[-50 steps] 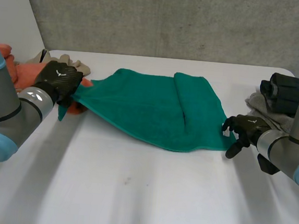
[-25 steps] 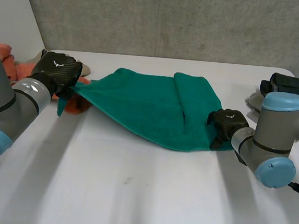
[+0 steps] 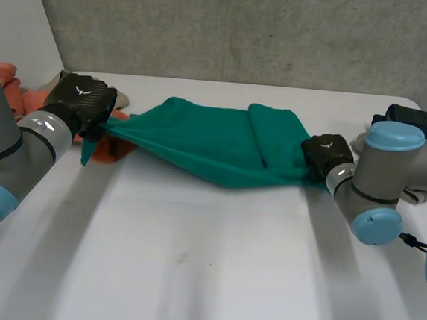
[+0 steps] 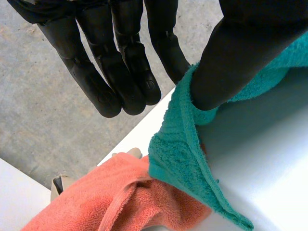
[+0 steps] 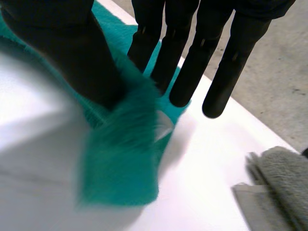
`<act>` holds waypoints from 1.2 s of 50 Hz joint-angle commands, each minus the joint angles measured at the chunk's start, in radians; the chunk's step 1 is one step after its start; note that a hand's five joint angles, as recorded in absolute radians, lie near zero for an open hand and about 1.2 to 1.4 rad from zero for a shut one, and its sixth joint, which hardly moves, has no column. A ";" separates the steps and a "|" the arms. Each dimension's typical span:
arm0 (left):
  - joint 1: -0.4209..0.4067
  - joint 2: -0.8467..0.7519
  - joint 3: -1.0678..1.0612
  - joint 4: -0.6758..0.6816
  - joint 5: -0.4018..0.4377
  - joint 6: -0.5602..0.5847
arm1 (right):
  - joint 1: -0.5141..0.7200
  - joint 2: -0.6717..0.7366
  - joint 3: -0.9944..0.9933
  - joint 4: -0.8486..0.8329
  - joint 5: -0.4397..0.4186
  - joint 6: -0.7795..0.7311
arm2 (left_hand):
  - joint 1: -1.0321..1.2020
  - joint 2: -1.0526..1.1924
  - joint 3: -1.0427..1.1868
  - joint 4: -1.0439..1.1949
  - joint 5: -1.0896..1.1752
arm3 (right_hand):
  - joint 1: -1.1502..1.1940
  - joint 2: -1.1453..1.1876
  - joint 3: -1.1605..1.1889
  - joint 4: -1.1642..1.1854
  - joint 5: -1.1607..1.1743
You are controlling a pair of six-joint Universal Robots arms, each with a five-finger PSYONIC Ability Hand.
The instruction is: Fold the laundry.
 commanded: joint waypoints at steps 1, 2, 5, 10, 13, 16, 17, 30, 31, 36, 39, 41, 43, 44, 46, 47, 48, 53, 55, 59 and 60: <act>0.001 0.001 0.000 -0.025 -0.008 0.002 | -0.024 -0.041 0.000 0.026 0.000 -0.012 | 0.227 0.201 0.210 0.201 0.236 | 0.380 0.376 0.376 0.388 0.395; -0.001 0.001 0.000 -0.031 -0.010 0.003 | -0.026 -0.055 0.008 0.037 -0.003 -0.013 | 0.227 0.201 0.210 0.201 0.236 | 0.380 0.376 0.376 0.388 0.395; -0.004 0.001 -0.010 -0.077 -0.015 0.006 | -0.035 -0.131 0.073 0.126 -0.022 -0.044 | 0.227 0.201 0.210 0.201 0.236 | 0.380 0.376 0.376 0.388 0.395; -0.004 0.030 -0.051 -0.238 -0.031 0.041 | -0.094 -0.300 0.213 0.450 -0.069 -0.281 | 0.227 0.201 0.210 0.201 0.236 | 0.380 0.376 0.376 0.388 0.395; -0.005 0.058 -0.089 -0.384 -0.045 0.103 | -0.151 -0.415 0.325 0.679 -0.051 -0.497 | 0.227 0.201 0.210 0.201 0.236 | 0.380 0.376 0.376 0.388 0.395; -0.008 0.064 -0.126 -0.536 -0.058 0.185 | -0.203 -0.522 0.436 0.835 -0.039 -0.682 | 0.227 0.201 0.210 0.201 0.236 | 0.380 0.376 0.376 0.388 0.395; -0.010 0.064 -0.132 -0.571 -0.059 0.205 | -0.211 -0.542 0.454 0.841 -0.039 -0.717 | 0.227 0.201 0.210 0.201 0.236 | 0.380 0.376 0.376 0.388 0.395; -0.066 -0.158 0.220 -0.457 -0.119 0.295 | -0.151 -0.420 0.211 0.617 0.001 -0.581 | 0.227 0.201 0.210 0.201 0.236 | 0.380 0.376 0.376 0.388 0.395; -0.071 -0.172 0.271 -0.437 -0.130 0.293 | -0.147 -0.412 0.171 0.594 0.007 -0.553 | 0.227 0.201 0.210 0.201 0.236 | 0.380 0.376 0.376 0.388 0.395; -0.077 -0.201 0.628 -0.231 -0.163 0.281 | -0.121 -0.405 -0.085 0.323 0.046 -0.339 | 0.227 0.201 0.210 0.201 0.236 | 0.380 0.376 0.376 0.388 0.395; -0.068 -0.200 0.774 -0.059 -0.162 0.253 | -0.107 -0.421 -0.129 0.099 0.056 -0.227 | 0.227 0.201 0.210 0.201 0.236 | 0.380 0.376 0.376 0.388 0.395; -0.057 -0.195 0.838 0.071 -0.160 0.230 | -0.099 -0.438 -0.129 -0.083 0.053 -0.175 | 0.227 0.201 0.210 0.201 0.236 | 0.380 0.376 0.376 0.388 0.395; -0.051 -0.198 0.875 0.133 -0.165 0.222 | -0.099 -0.441 -0.127 -0.207 0.053 -0.170 | 0.227 0.201 0.210 0.201 0.236 | 0.380 0.376 0.376 0.388 0.395; -0.048 -0.201 0.889 0.125 -0.163 0.218 | -0.101 -0.438 -0.138 -0.213 0.050 -0.180 | 0.227 0.201 0.210 0.201 0.236 | 0.380 0.376 0.376 0.388 0.395; -0.047 -0.205 0.889 0.098 -0.160 0.215 | -0.099 -0.429 -0.156 -0.188 0.044 -0.185 | 0.227 0.201 0.210 0.201 0.236 | 0.380 0.376 0.376 0.388 0.395; -0.044 -0.206 0.888 0.081 -0.159 0.213 | -0.099 -0.423 -0.164 -0.170 0.043 -0.185 | 0.227 0.201 0.210 0.201 0.236 | 0.380 0.376 0.376 0.388 0.395; -0.037 -0.209 0.880 0.043 -0.157 0.207 | -0.096 -0.414 -0.178 -0.126 0.036 -0.188 | 0.227 0.201 0.210 0.201 0.236 | 0.380 0.376 0.376 0.388 0.395; -0.011 -0.197 0.772 -0.017 -0.153 0.173 | -0.082 -0.376 -0.182 -0.011 0.009 -0.191 | 0.227 0.201 0.210 0.201 0.236 | 0.380 0.376 0.376 0.388 0.395; -0.004 -0.189 0.718 -0.018 -0.151 0.167 | -0.078 -0.366 -0.173 0.016 0.003 -0.193 | 0.227 0.201 0.210 0.201 0.236 | 0.380 0.376 0.376 0.388 0.395; 0.009 -0.168 0.517 -0.004 -0.122 0.167 | -0.073 -0.329 -0.121 0.098 -0.020 -0.217 | 0.227 0.201 0.210 0.201 0.236 | 0.380 0.376 0.376 0.388 0.395; 0.010 -0.163 0.480 -0.002 -0.114 0.167 | -0.073 -0.322 -0.109 0.115 -0.025 -0.225 | 0.227 0.201 0.210 0.201 0.236 | 0.380 0.376 0.376 0.388 0.395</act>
